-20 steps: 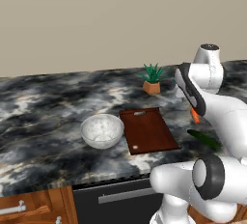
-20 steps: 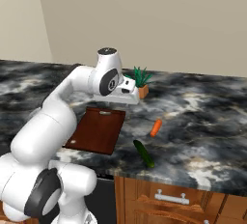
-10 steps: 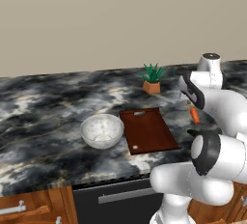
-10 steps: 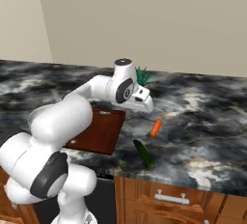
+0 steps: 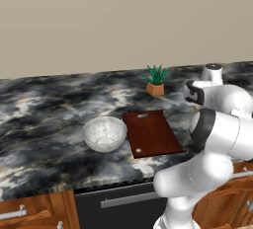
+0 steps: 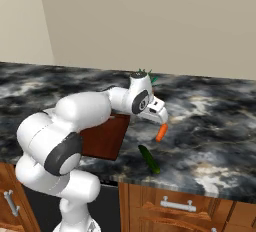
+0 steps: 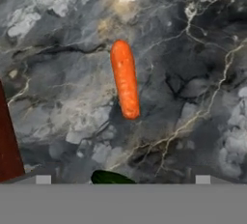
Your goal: Place the two vegetables and bowl onto the tray for setting up a vegetable dip station.
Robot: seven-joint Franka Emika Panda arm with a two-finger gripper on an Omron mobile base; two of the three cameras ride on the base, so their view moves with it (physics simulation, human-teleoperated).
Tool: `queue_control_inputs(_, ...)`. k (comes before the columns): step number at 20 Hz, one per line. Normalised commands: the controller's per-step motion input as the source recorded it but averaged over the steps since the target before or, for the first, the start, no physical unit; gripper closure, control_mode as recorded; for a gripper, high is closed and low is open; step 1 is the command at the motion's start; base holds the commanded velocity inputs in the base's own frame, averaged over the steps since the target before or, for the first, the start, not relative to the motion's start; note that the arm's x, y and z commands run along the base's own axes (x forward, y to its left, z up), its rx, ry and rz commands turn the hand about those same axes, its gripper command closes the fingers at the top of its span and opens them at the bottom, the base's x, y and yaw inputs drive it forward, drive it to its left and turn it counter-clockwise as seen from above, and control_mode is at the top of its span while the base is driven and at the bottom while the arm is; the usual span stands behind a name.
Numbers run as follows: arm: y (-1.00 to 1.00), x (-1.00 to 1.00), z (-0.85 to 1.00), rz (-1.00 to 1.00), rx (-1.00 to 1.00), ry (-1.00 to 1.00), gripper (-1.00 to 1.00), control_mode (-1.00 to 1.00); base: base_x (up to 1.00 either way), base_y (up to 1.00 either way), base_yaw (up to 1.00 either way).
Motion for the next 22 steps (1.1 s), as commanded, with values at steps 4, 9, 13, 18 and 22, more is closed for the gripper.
queue_control_inputs(4, -0.28, 0.44, -0.35, -0.07, 0.00, 0.00, -1.00, -1.00, 0.00, 0.00, 0.00)
queue_control_inputs(9, -0.30, 0.41, -0.29, -0.02, 0.01, 0.00, -1.00, -1.00, 0.00, 0.00, 0.00)
queue_control_inputs(13, -0.30, 0.42, -0.19, 0.00, 0.04, 0.00, -1.00, -1.00, 0.00, 0.00, 0.00)
queue_control_inputs(18, -0.15, 0.32, -0.19, 0.00, 0.02, 0.01, -1.00, -1.00, 0.00, 0.00, 0.00)
queue_control_inputs(22, -0.06, 0.28, -0.22, 0.00, 0.00, 0.02, -1.00, -1.00, 0.00, 0.00, 0.00)
